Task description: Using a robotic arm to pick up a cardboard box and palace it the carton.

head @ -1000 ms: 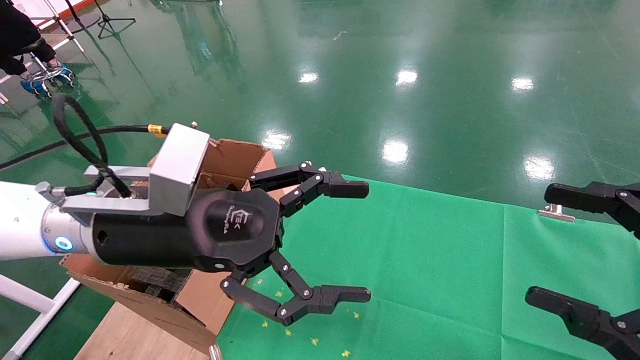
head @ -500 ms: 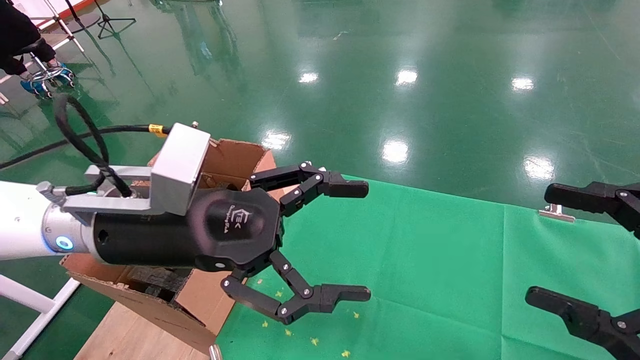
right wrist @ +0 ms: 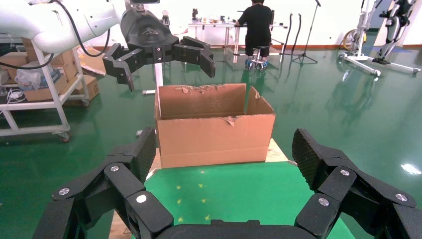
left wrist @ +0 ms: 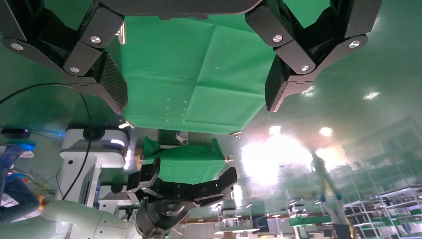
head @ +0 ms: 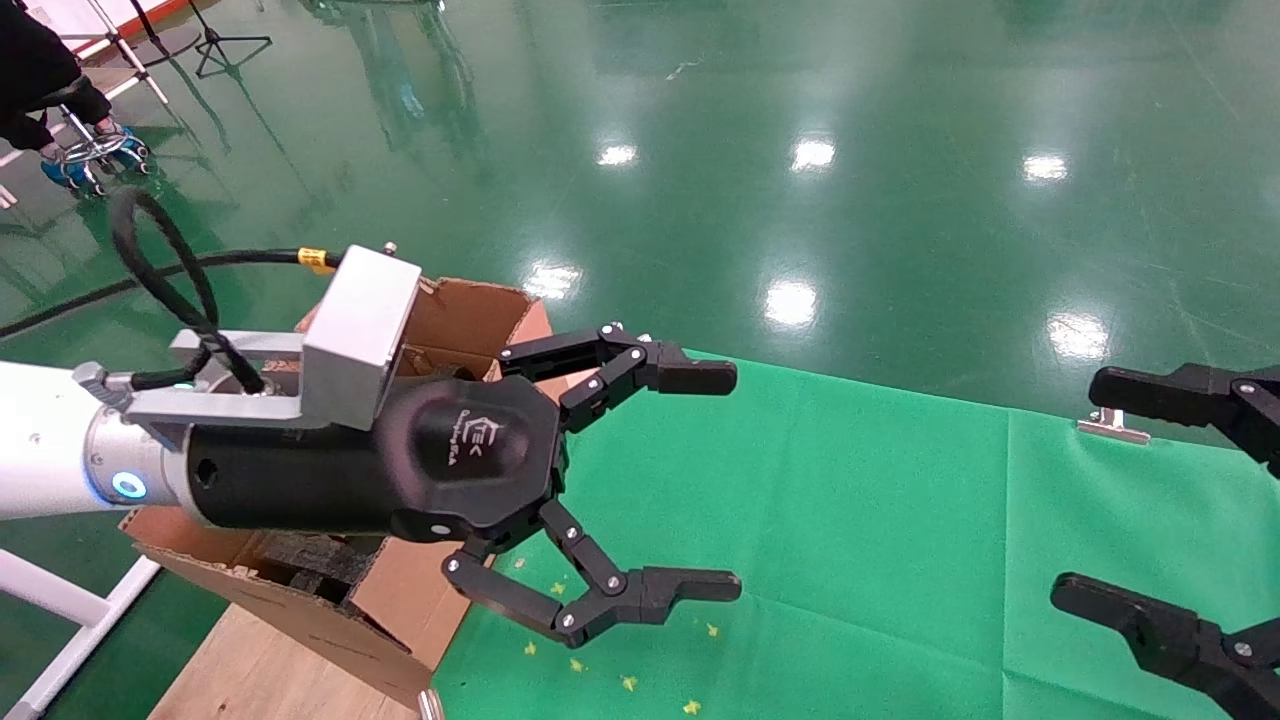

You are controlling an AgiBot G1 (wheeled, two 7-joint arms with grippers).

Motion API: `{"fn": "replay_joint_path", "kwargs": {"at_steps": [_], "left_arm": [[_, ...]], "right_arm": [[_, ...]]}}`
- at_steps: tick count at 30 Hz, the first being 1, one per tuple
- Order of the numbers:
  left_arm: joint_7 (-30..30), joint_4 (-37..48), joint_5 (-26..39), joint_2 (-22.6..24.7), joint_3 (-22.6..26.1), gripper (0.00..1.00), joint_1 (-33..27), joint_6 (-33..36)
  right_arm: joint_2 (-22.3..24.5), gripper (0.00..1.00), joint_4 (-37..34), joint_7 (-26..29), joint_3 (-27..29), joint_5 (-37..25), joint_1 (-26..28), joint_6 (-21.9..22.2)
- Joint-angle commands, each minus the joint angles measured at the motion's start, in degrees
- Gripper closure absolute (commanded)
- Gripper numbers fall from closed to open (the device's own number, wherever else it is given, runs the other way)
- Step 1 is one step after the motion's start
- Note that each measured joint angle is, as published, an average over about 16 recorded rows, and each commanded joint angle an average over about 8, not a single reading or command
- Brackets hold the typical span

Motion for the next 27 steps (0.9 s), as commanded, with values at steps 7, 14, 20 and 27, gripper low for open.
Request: {"fn": "replay_joint_path", "kwargs": {"at_steps": [7, 14, 20, 27], "left_arm": [[0.0, 0.01, 0.03, 0.0, 0.0, 0.0, -0.01, 0.0], [0.0, 0.01, 0.04, 0.0, 0.0, 0.0, -0.01, 0.0], [0.0, 0.01, 0.04, 0.0, 0.0, 0.0, -0.01, 0.0], [0.0, 0.01, 0.04, 0.0, 0.0, 0.0, -0.01, 0.0]], "right_arm": [[0.0, 0.0, 0.0, 0.0, 0.0, 0.0, 0.0, 0.0], [0.0, 0.0, 0.0, 0.0, 0.0, 0.0, 0.0, 0.0], [0.0, 0.0, 0.0, 0.0, 0.0, 0.0, 0.0, 0.0], [0.0, 0.0, 0.0, 0.0, 0.0, 0.0, 0.0, 0.0]]}}
